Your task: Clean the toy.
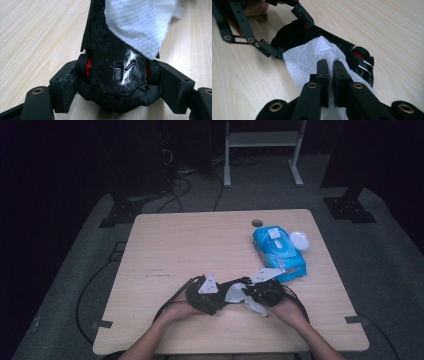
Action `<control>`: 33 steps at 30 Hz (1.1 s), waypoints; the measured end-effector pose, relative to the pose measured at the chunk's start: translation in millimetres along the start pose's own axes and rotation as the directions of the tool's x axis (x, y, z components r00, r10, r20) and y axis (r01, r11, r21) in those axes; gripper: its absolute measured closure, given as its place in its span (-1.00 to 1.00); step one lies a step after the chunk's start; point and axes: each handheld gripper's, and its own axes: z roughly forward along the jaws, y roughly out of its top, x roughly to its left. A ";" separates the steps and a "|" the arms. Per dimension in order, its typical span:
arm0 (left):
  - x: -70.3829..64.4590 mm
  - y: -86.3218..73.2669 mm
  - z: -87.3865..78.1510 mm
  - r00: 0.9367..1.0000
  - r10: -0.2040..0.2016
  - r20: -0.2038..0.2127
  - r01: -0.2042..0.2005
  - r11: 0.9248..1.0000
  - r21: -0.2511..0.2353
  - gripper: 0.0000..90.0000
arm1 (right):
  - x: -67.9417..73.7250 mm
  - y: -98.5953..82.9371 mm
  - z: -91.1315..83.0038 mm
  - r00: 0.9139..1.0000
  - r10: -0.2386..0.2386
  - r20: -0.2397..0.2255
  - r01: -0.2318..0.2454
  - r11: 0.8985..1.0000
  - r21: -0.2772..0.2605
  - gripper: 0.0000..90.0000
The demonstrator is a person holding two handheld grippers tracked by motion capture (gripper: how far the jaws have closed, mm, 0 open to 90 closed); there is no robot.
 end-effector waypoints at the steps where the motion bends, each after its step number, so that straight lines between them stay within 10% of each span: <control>1: -0.2 -0.3 -0.3 1.000 0.001 0.001 -0.001 1.000 0.000 -0.47 | 0.0 0.0 0.0 1.000 0.000 0.000 0.000 1.000 0.000 0.88; 3: -0.5 -0.6 -1.1 1.000 0.003 -0.002 -0.003 1.000 -0.002 -0.47 | -10.9 1.4 0.6 0.997 0.017 0.073 -0.016 1.000 -0.012 0.88; 12: 1.2 0.1 -0.2 1.000 -0.004 -0.005 0.004 1.000 0.002 -0.48 | -12.2 -15.9 -14.3 0.998 0.045 0.047 -0.046 0.999 0.019 0.88; 25: -1.7 1.4 0.0 1.000 0.031 -0.002 -0.031 1.000 0.004 -0.47 | -21.6 30.1 27.0 0.996 0.054 0.069 -0.053 0.998 -0.015 0.88; 33: -1.2 1.6 0.1 1.000 0.019 0.000 -0.019 1.000 0.005 -0.47 | -30.6 6.1 -0.5 0.992 0.084 0.094 -0.084 0.996 0.002 0.88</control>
